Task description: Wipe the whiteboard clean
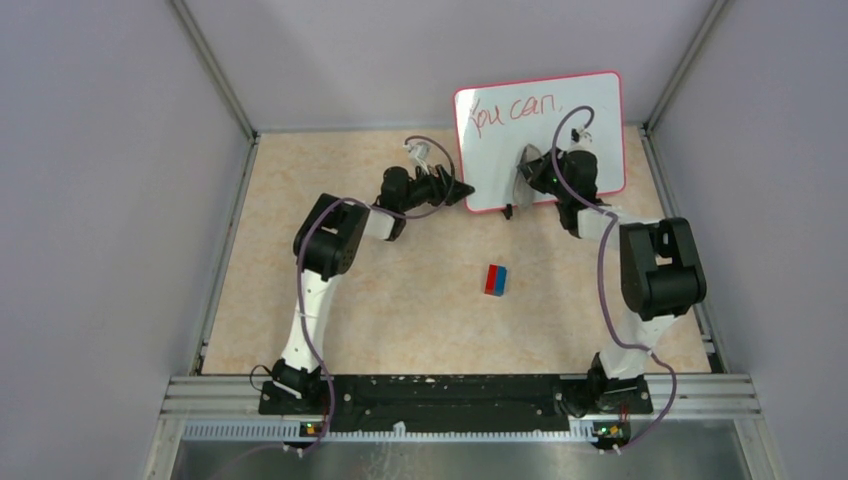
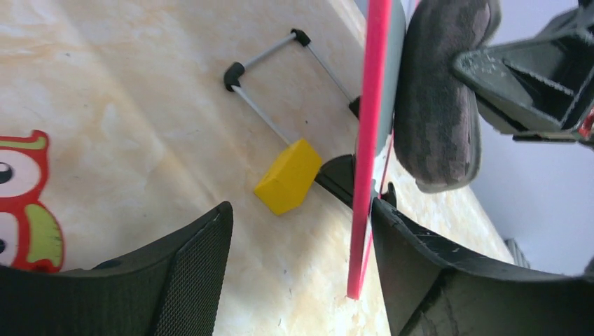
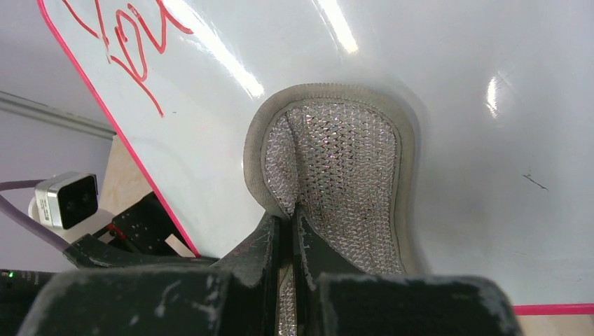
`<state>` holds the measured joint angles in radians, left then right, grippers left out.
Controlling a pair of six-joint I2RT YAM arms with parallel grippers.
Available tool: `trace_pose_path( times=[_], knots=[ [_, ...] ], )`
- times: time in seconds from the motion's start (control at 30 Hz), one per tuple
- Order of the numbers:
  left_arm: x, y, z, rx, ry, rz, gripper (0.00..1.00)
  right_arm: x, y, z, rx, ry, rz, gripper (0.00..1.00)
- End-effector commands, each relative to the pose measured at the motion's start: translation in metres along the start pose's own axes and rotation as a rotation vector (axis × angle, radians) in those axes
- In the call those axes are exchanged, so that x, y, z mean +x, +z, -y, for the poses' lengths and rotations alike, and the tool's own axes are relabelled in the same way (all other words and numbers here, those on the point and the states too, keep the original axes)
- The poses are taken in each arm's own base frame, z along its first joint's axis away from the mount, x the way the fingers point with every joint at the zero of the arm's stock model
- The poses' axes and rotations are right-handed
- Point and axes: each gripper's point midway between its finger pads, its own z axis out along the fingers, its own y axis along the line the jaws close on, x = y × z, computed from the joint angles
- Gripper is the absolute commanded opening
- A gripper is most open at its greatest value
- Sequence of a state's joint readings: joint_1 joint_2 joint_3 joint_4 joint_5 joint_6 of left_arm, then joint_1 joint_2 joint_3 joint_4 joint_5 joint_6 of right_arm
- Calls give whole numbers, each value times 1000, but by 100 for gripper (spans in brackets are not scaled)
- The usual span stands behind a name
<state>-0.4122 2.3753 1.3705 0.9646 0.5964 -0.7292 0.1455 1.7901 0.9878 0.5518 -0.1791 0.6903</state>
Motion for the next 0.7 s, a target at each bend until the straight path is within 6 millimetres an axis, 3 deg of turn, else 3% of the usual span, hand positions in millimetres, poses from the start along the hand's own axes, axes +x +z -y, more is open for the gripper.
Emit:
trace_pose_path(
  times=[0.0, 0.17, 0.3, 0.43, 0.67],
  knots=[
    [-63, 3, 28, 33, 75, 117, 81, -38, -12, -11, -18, -59, 96, 0],
    [-94, 23, 38, 69, 109, 150, 92, -42, -13, -9, -9, -67, 102, 0],
    [-110, 36, 42, 110, 111, 177, 90, -46, -13, -9, -4, -76, 113, 0],
    [-110, 42, 37, 124, 99, 176, 81, -56, -10, -12, 6, -93, 127, 0],
    [-90, 37, 29, 152, 71, 158, 68, -82, -1, -26, 1, -123, 161, 0]
  ],
)
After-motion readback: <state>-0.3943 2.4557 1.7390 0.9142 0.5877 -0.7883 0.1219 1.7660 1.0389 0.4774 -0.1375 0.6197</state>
